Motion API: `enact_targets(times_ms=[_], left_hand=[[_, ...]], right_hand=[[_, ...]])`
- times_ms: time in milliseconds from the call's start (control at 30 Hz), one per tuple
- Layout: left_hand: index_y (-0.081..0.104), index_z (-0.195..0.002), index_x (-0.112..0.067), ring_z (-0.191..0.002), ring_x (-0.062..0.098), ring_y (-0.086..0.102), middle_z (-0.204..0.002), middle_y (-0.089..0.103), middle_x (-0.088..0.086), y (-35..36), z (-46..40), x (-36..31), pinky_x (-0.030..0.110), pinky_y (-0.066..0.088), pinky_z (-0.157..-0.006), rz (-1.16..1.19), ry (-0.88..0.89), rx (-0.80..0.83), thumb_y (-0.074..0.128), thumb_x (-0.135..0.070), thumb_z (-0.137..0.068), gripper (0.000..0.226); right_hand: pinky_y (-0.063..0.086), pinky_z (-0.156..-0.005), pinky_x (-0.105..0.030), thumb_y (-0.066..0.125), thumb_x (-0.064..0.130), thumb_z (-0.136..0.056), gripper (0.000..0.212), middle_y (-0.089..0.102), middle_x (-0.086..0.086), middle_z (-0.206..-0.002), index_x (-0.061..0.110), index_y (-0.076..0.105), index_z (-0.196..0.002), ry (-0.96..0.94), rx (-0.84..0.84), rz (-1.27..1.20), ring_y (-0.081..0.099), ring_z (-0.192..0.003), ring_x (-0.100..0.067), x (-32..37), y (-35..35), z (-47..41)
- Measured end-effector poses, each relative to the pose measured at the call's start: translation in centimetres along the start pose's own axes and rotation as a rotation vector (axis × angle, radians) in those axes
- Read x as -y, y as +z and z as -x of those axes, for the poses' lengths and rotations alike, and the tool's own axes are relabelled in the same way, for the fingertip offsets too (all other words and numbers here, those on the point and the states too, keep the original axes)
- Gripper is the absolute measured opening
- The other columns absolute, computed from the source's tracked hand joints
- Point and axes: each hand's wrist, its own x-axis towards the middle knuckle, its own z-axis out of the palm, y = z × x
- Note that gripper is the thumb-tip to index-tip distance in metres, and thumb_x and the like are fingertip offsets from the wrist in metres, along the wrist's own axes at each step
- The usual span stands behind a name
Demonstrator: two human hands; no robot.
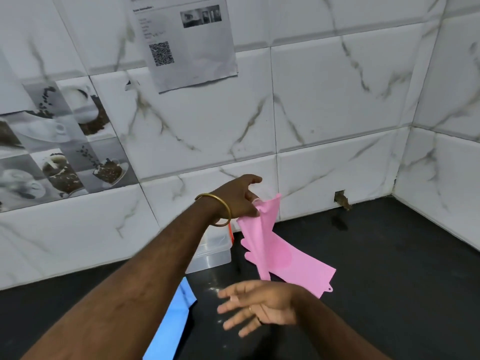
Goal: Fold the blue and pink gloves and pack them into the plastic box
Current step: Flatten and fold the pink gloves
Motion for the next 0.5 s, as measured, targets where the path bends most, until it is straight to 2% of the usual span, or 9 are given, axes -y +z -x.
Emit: enact_targets(times_ms=[100,167,267,333,467,500], left_hand=[[0.05,-0.131,-0.027,-0.099,0.011,0.063,-0.102,0.07,-0.008,-1.4,1.3,-0.9,0.02,0.047,-0.078,-0.265,0.103,0.04,0.063,-0.01,-0.082,0.053],[0.058,-0.124,-0.027,-0.096,0.009,0.058,-0.111,0.067,-0.004,-2.2,2.1,-1.5,0.02,0.043,-0.081,-0.407,0.18,0.017,0.059,-0.01,-0.084,0.043],[0.065,-0.117,-0.027,-0.094,0.008,0.06,-0.109,0.067,-0.003,-3.5,3.8,-1.5,0.022,0.048,-0.083,-0.421,0.249,0.072,0.063,-0.011,-0.084,0.038],[0.068,-0.115,-0.026,-0.09,0.008,0.062,-0.102,0.07,-0.003,-4.5,5.2,-0.9,0.02,0.047,-0.079,-0.4,0.27,0.138,0.067,-0.011,-0.083,0.036],[0.072,-0.106,-0.023,-0.089,0.008,0.069,-0.095,0.075,-0.002,-6.2,8.3,1.8,0.021,0.051,-0.085,-0.312,0.327,0.206,0.068,-0.005,-0.081,0.03],[0.074,-0.103,-0.021,-0.09,0.007,0.069,-0.096,0.075,-0.002,-6.5,9.1,2.8,0.022,0.052,-0.088,-0.297,0.35,0.214,0.068,-0.004,-0.082,0.028]], right_hand=[[0.043,-0.106,-0.045,0.06,0.027,-0.095,0.064,0.041,-0.014,-0.153,0.012,0.034,-0.151,-0.103,0.203,-0.105,0.035,-0.142,-0.04,0.7,1.7,-0.8],[0.04,-0.108,-0.048,0.059,0.03,-0.094,0.064,0.04,-0.015,-0.153,0.013,0.035,-0.151,-0.195,0.222,-0.132,0.03,-0.143,-0.043,1.4,2.9,-1.8],[0.035,-0.11,-0.051,0.056,0.03,-0.096,0.06,0.037,-0.017,-0.155,0.013,0.036,-0.151,-0.281,0.129,-0.144,0.031,-0.142,-0.044,2.6,4.2,-3.5],[0.038,-0.108,-0.051,0.055,0.029,-0.098,0.056,0.039,-0.017,-0.154,0.013,0.04,-0.149,-0.328,0.033,-0.144,0.036,-0.14,-0.042,3.3,4.9,-4.2],[0.048,-0.1,-0.046,0.071,0.024,-0.087,0.06,0.053,-0.015,-0.144,0.013,0.048,-0.142,-0.379,-0.167,-0.3,0.05,-0.132,-0.04,4.1,5.0,-4.5],[0.05,-0.098,-0.044,0.072,0.026,-0.086,0.054,0.059,-0.016,-0.136,0.009,0.054,-0.134,-0.35,-0.294,-0.272,0.056,-0.124,-0.038,3.8,4.8,-4.4]])
